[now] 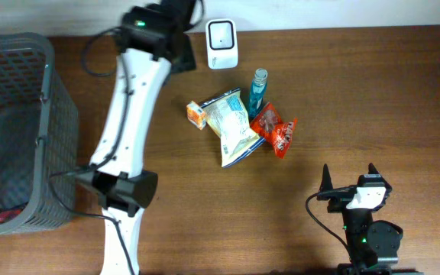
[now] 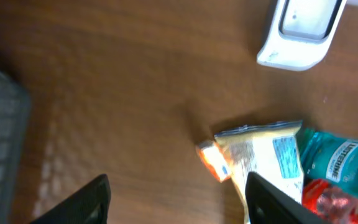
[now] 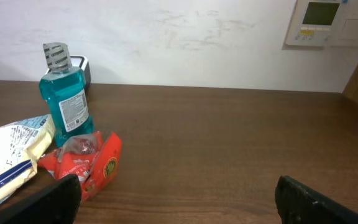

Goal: Scan the item barcode
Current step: 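Carry the orange box out and place it left of the white bag, then reach the left gripper into the basket and grasp a red-black package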

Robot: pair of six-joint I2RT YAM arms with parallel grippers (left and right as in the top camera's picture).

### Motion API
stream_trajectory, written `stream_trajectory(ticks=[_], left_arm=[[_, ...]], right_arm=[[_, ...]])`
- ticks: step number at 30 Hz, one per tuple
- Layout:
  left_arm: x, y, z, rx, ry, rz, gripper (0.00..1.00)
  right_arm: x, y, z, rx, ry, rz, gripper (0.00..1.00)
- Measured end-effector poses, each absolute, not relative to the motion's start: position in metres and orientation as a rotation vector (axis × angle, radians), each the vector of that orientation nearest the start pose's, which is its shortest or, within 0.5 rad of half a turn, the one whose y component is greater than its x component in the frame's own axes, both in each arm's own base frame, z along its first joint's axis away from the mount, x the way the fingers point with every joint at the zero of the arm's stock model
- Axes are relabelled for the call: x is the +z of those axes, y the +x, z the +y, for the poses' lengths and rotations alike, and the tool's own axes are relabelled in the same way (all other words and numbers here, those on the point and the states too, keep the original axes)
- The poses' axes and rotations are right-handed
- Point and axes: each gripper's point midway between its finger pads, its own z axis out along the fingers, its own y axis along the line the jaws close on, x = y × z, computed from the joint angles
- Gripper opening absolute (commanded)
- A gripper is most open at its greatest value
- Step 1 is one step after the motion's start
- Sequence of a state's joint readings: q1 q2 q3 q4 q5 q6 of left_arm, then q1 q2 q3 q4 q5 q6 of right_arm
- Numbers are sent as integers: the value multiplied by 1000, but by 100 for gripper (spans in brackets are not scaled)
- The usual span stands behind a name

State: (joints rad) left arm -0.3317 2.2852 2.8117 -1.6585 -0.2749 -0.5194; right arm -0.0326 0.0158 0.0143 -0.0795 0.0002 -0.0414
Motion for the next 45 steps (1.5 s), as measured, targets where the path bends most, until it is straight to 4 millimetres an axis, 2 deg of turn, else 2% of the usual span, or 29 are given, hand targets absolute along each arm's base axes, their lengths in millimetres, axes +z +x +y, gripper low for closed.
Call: stream_trajectory(ticks=[1,2,3,7,8,9,10,13,14,16,18,19,20,22,24,27,31,33,35,40,45], left_arm=[[285,466,-100,77,-341,2580,86],[312,469,-83,33,-372,2495,86],[330,470,-67,10,-408,2434,86],[385,455,5,-22,-554,2267,85],[396,447,24,-8,-582,2236,85],[407,437,42,13,-592,2207,97],[421,425,59,40,-600,2173,99],[446,393,101,88,-693,2089,99],[455,371,129,131,-776,2048,99],[453,358,146,153,-844,2042,99],[432,345,173,188,-979,2085,99],[413,342,187,205,-1059,2119,99],[401,341,194,210,-1104,2146,99],[348,331,217,225,-1331,2229,99],[306,320,238,242,-1543,2241,99],[257,306,269,266,-1741,2217,99],[207,282,295,287,-1906,2196,99],[184,270,301,297,-1972,2203,99],[157,261,297,300,-2030,2225,99],[116,255,291,307,-2061,2256,99],[90,243,288,359,-2105,2258,99]], right_arm=[[157,246,-8,-57,-8,1652,98],[157,246,-8,-57,-7,1652,98],[157,246,-8,-57,-7,1652,98],[157,246,-8,-57,-7,1652,98],[157,246,-8,-57,-7,1652,98],[157,246,-8,-57,-7,1652,98],[157,246,-8,-57,-7,1652,98],[158,246,-8,-57,-7,1652,98],[157,246,-8,-57,-7,1652,98],[157,246,-8,-57,-8,1652,98],[158,246,-8,-57,-7,1652,98],[157,246,-8,-57,-7,1652,98],[157,246,-8,-57,-7,1652,98],[158,246,-8,-57,-8,1652,98],[157,246,-8,-57,-7,1652,98],[157,246,-8,-56,-8,1652,98],[157,246,-8,-57,-7,1652,98],[157,246,-8,-57,-7,1652,98],[157,246,-8,-57,-7,1652,98],[157,246,-8,-57,-7,1652,98],[157,246,-8,-57,-7,1652,98]])
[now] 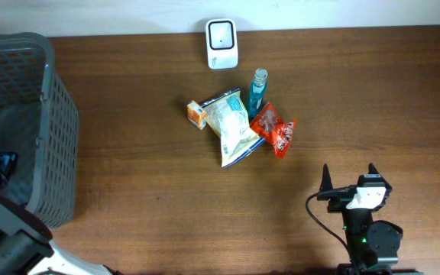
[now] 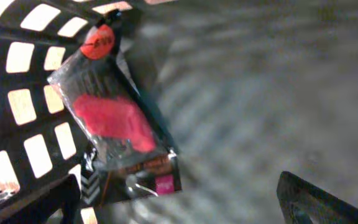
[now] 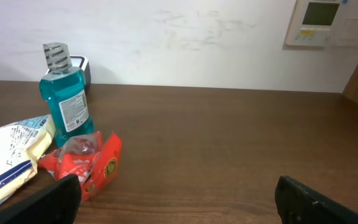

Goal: Scan the item barcode
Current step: 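Reach the left gripper into the basket and grasp a red-black package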

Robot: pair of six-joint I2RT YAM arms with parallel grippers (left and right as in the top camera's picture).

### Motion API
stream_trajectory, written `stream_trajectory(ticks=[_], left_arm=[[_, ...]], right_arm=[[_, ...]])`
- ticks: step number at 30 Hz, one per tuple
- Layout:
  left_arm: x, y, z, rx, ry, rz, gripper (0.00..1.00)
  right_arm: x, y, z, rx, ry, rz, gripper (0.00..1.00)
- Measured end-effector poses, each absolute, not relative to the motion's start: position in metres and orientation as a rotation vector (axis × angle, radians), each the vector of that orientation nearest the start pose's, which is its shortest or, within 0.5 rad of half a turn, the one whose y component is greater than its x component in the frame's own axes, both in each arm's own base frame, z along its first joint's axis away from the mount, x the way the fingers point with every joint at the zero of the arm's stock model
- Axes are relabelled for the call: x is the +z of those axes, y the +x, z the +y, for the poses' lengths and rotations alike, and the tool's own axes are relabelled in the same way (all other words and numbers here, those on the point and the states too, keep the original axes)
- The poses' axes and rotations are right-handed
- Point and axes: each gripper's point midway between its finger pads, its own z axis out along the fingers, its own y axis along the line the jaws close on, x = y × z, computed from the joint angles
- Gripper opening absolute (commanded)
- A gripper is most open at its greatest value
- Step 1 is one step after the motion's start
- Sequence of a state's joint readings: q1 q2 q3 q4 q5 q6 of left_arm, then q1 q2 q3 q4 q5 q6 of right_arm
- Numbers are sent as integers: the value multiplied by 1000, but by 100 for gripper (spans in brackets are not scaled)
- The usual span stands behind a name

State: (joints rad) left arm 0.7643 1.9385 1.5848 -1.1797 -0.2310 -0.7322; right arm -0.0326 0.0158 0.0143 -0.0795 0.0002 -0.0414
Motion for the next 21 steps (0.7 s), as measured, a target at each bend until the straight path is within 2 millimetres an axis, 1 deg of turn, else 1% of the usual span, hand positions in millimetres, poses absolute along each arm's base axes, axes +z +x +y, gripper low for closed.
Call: stream_trajectory(ticks=[5,6,8,11,17,19,21], left_arm=[[78,231,290,457,-2132,2239,99],[76,230,292,464,-2134,2230,100],[73,229,293,473,-2134,2221,96],[67,228,296,477,-2137,2203,94],[59,222,297,486,-2157,2201,96],[51,220,297,493,-2173,2217,95],[38,218,296,497,-2194,2240,89]], right_arm=[[157,246,-8,-57,-8,1652,98],[157,246,-8,-57,-7,1652,98],[157,246,-8,-57,-7,1652,98],[157,246,-8,-57,-8,1652,98],[157,246,-8,-57,-7,1652,98],[157,246,-8,-57,-8,1652,98],[157,246,-8,-57,-8,1652,98]])
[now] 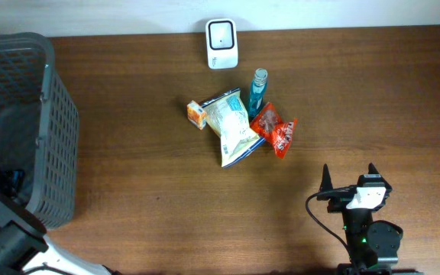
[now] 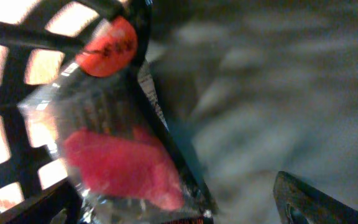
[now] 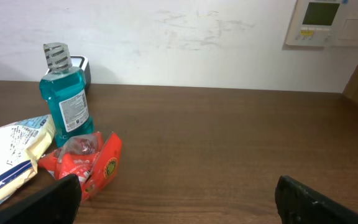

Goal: Scan the item barcode
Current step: 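Reach the left gripper into the basket and grasp a red-black package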

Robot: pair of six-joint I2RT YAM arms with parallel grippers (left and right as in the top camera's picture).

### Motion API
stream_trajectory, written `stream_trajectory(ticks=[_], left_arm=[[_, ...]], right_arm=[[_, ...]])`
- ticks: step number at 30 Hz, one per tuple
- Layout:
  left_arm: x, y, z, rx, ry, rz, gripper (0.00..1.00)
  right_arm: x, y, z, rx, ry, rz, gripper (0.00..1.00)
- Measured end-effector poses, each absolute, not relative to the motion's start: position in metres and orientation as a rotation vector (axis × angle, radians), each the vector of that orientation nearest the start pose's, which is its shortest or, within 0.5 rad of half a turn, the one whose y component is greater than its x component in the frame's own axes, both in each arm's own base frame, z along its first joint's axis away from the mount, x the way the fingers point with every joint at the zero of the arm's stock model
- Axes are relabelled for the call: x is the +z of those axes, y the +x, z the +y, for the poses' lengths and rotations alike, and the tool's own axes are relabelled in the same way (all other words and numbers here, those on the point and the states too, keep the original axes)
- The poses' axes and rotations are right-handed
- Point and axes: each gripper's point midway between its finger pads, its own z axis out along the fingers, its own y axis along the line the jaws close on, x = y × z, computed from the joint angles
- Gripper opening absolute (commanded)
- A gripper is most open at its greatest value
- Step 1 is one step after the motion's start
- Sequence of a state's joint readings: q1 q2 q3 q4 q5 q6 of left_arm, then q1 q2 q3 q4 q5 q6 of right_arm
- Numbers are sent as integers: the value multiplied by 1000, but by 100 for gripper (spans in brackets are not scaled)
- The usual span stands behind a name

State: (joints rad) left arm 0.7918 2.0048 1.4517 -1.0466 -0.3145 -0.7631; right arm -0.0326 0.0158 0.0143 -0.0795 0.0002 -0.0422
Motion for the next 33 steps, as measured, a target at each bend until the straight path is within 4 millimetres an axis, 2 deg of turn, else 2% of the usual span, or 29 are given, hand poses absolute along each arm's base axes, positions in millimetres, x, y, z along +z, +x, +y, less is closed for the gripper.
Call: stream_trajectory(ticks=[2,3,4,5,7,11,14,21,28,33], left_arm=[[37,220,299,501,-2190,2227,72],[37,221,301,504,-2187,2221,68],[36,222,301,500,-2190,2212,61],[35,224,304,499,-2184,2205,52],[34,225,306,502,-2178,2198,27],[35,229,311,509,-2163,2176,7],[37,230,312,509,-2158,2168,0],[47,240,306,404,-2188,2210,0],[109,279,310,175,-2143,2159,0],[155,299,305,135,-2053,2130,0]], right_arm=[[157,246,-8,-57,-7,1652,98],[157,246,-8,-57,-7,1652,98],[157,246,-8,-57,-7,1652,98],[157,246,-8,-57,-7,1652,98],[158,246,-8,-57,-8,1652,98],[158,246,-8,-57,-7,1652,98],[157,246,-8,-57,-7,1652,98],[157,246,-8,-57,-7,1652,98],[157,246,-8,-57,-7,1652,98],[157,246,-8,-57,-8,1652,98]])
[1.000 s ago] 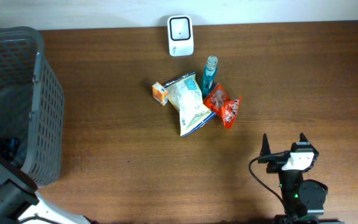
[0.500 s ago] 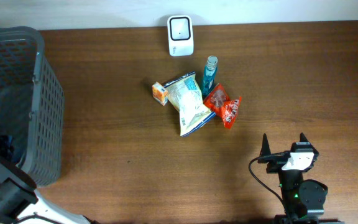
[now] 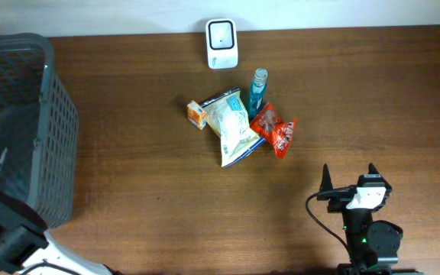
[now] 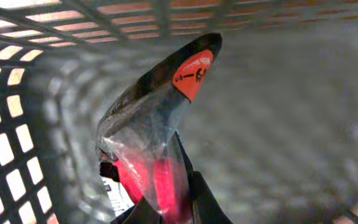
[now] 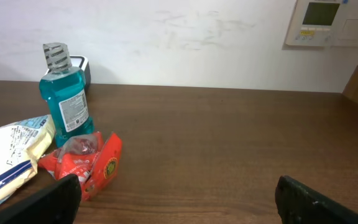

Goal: Scan the item barcode
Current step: 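Reach the left gripper into the basket and grasp a red-black package, then lift the red-black package out and drop it left of the orange box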

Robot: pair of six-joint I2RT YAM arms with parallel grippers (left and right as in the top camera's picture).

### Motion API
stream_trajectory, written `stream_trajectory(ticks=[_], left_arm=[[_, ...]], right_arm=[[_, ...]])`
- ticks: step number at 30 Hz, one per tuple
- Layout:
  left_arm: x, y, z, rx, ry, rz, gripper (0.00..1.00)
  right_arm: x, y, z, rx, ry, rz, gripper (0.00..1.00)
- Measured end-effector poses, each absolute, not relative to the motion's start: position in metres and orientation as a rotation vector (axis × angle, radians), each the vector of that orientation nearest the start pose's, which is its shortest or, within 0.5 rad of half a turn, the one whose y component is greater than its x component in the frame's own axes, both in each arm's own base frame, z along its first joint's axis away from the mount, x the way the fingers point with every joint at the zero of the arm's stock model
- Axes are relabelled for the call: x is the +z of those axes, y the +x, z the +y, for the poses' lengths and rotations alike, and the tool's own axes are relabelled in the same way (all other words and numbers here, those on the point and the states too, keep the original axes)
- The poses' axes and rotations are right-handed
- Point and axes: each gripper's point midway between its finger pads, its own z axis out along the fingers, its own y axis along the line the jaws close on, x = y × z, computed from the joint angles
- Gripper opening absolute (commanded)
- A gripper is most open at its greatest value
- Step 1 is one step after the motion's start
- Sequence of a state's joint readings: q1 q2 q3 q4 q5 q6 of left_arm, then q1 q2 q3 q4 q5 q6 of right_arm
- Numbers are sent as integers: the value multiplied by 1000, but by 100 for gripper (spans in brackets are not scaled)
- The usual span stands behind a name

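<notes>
A clear packet with red contents and an orange round sticker stands edge-on inside the grey mesh basket. My left gripper is shut on the packet's lower part, down in the basket at the table's left end. The white scanner stands at the table's far edge, in the middle. My right gripper rests open near the front right, with nothing between its fingers.
A blue mouthwash bottle, a pale chip bag, a red snack packet and a small orange box lie together mid-table below the scanner. The basket's mesh walls surround the left gripper.
The left gripper was open just above the packet lying in the basket. Now it is shut on the packet, which stands edge-on between the fingers. The right arm has not moved.
The left arm first reached over the table near the scanner, open above the pile of items. Then it was in the basket, open above the clear red packet, then closer to it. Now it grips that packet. The right gripper stayed open at rest.
</notes>
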State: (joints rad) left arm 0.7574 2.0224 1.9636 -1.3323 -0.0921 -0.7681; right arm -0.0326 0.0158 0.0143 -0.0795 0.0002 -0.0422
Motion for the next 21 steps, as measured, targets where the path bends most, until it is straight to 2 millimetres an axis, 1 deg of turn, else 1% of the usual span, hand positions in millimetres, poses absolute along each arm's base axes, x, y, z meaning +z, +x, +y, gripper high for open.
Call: stream_trajectory(ticks=[1,2,3,5,6,8,9,10,11,12,13,14,15,16,17,18,19,20,21], left_arm=[[173,306,301,104,-2008,2104,0],[179,307,301,99,-1996,2095,0],[205,316,293,39,-1926,2053,0],[238,325,283,-20,-1836,2000,0],[275,334,270,-65,-1721,1941,0],[324,343,245,-110,-1564,1874,0],[351,346,229,-135,-1474,1836,0],[373,348,212,-161,-1399,1812,0],[395,346,188,-195,-1315,1798,0],[418,342,159,-239,-1223,1790,0],[433,339,134,-278,-1148,1791,0],[446,339,103,-331,-1058,1808,0],[450,341,81,-369,-993,1837,0],[450,344,65,-393,-944,1864,0],[446,353,31,-435,-836,1934,0],[441,359,10,-458,-766,1985,0],[434,364,-8,-468,-705,2034,0],[416,374,-46,-485,-566,2142,0],[403,379,-62,-480,-507,2198,0]], right_arm=[[157,246,-8,-57,-7,1652,98],[157,246,-8,-57,-7,1652,98],[157,246,-8,-57,-7,1652,98],[157,246,-8,-57,-8,1652,98],[157,246,-8,-57,-8,1652,98],[157,246,-8,-57,-7,1652,99],[157,246,-8,-57,-7,1652,98],[157,246,-8,-57,-8,1652,98],[157,246,-8,-57,-7,1652,98],[157,246,-8,-57,-7,1652,98],[158,246,-8,-57,-7,1652,98],[158,246,-8,-57,-7,1651,98],[157,246,-8,-57,-7,1652,98],[157,246,-8,-57,-7,1652,98],[157,246,-8,-57,-8,1652,98],[157,246,-8,-57,-7,1652,98],[157,246,-8,-56,-8,1652,98],[157,246,-8,-57,-8,1652,98],[158,246,-8,-57,-7,1651,98]])
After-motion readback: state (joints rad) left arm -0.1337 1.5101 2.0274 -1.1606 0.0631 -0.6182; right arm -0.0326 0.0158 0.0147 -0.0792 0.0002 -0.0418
